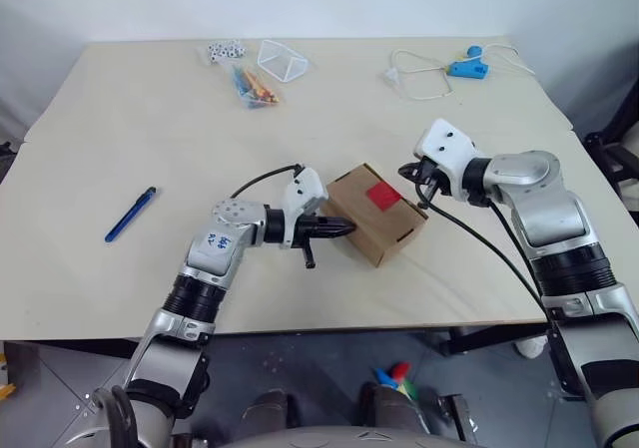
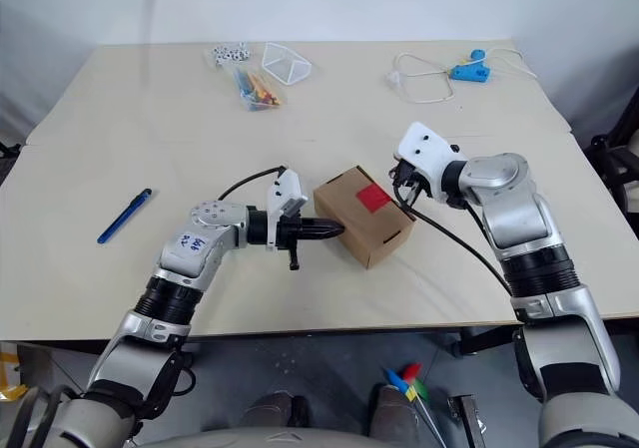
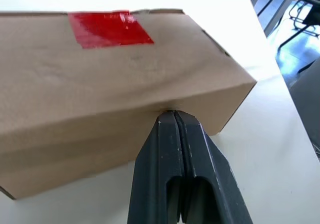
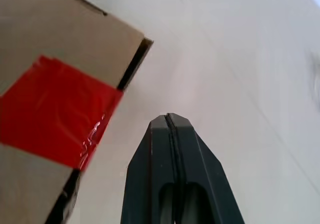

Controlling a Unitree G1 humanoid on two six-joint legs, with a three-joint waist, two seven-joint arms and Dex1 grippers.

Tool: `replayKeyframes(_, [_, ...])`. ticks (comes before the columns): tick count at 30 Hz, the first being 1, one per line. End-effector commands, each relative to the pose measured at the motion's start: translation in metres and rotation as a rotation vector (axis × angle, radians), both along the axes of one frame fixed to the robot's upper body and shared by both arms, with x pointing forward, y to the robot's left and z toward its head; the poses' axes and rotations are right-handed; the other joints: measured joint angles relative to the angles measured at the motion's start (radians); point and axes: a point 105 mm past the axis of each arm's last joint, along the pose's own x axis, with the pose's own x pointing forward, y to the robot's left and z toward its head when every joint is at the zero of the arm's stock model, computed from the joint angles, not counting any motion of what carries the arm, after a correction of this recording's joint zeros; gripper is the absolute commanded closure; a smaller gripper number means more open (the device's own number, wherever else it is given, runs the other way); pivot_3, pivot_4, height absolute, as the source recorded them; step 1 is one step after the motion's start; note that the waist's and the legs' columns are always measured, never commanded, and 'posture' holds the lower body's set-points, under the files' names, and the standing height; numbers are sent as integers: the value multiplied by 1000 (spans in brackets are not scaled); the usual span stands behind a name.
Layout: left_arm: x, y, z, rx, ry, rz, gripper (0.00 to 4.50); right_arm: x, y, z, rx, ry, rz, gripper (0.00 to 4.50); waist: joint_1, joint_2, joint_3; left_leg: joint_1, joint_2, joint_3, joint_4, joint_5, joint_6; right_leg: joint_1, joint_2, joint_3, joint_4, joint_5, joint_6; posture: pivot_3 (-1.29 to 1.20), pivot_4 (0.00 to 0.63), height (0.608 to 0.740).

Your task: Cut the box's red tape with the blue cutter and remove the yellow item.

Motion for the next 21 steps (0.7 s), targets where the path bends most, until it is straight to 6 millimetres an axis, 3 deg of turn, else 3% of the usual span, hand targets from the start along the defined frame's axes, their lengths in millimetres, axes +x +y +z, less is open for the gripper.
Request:
replayKeyframes(1, [2,13,17,-26,-48,49,4492,3,-9,35,55,-106,-30,4500,-1,0,0,0,0,0,0,0,0,0,0,0,0,0,0,0,150,740])
replayKeyframes(6, [19,60,34,-61,-68,243,4492,-13,-31,53,224,-55,-42,4500,0,0,0,0,0,-4,0,0,0,0,0,0,0,0,0,0,150,740])
replayKeyframes(9, [26,87,47,-87,-93,357,4500,-35,-38,48,265,36,33,3943,10,0,0,0,0,-8,0,0,0,0,0,0,0,0,0,0,150,740])
replayKeyframes(11, [29,99,51,-94,-102,406,4500,-43,-40,46,267,70,54,3290,11,0,0,0,0,-8,0,0,0,1,0,0,0,0,0,0,150,740])
replayKeyframes(15, [36,146,65,-151,-91,625,3613,-65,-46,39,286,152,120,1933,10,0,0,0,0,-8,0,0,0,1,0,0,-1,0,0,0,150,740])
replayKeyframes(17, [34,170,64,-146,-96,738,2951,-75,-47,29,265,181,154,1191,9,0,0,0,0,-9,0,0,0,1,0,0,-1,0,0,0,150,740])
replayKeyframes(21, [24,192,62,-132,-103,836,1747,-81,-46,28,287,173,171,0,9,-1,0,1,0,-8,-2,0,0,1,0,1,-2,0,0,0,150,740])
